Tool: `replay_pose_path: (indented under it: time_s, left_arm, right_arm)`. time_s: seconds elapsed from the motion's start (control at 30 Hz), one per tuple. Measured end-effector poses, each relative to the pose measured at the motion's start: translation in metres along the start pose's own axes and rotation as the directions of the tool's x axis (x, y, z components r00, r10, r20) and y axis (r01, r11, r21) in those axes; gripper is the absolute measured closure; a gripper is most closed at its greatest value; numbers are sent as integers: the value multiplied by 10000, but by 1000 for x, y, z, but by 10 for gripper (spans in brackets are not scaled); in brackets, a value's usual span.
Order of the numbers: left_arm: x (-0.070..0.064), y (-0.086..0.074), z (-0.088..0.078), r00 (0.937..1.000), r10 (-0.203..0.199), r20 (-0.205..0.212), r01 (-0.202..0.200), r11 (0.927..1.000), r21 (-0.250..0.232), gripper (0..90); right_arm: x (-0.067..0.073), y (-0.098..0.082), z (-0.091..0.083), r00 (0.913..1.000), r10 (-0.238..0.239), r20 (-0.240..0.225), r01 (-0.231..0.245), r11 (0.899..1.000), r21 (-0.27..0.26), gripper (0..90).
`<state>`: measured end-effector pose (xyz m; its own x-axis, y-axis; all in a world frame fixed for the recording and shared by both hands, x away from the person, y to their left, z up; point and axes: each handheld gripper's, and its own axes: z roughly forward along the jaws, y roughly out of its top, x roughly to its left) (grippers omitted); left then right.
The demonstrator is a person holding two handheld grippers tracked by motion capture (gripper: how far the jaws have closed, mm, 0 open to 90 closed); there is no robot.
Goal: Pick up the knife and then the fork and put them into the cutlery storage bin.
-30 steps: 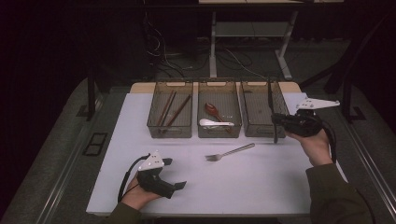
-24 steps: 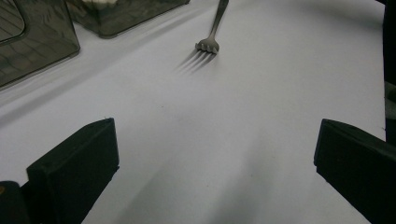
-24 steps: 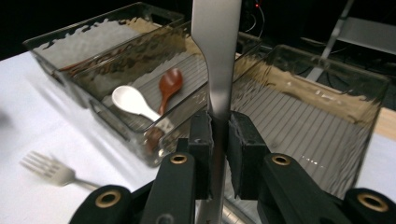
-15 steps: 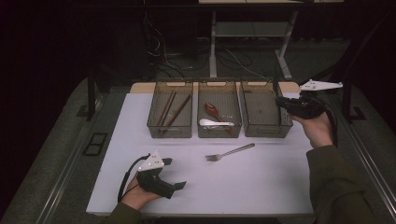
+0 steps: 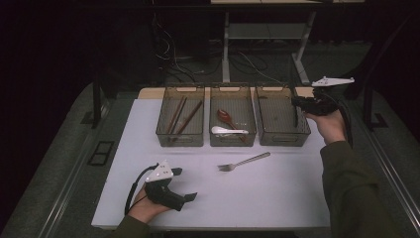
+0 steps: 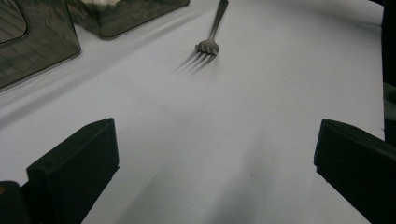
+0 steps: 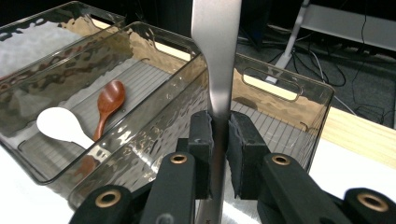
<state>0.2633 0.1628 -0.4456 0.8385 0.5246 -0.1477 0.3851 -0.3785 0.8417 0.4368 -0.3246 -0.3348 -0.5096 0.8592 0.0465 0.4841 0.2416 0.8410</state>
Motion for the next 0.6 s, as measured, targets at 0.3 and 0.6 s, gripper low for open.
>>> replay_pose_path:
  time_s: [0.3, 0.6]
  left_arm:
    - [0, 0, 0, 10000, -43, -5, 43, 10000, -38, 0]
    - [0, 0, -1, 10000, -40, -4, 40, 10000, -33, 0]
  right_arm:
    - [-6, -7, 21, 9995, -102, 312, 69, 9944, 1054, 798]
    - [-9, -17, 36, 9989, -402, 249, 337, 9750, 2195, 798]
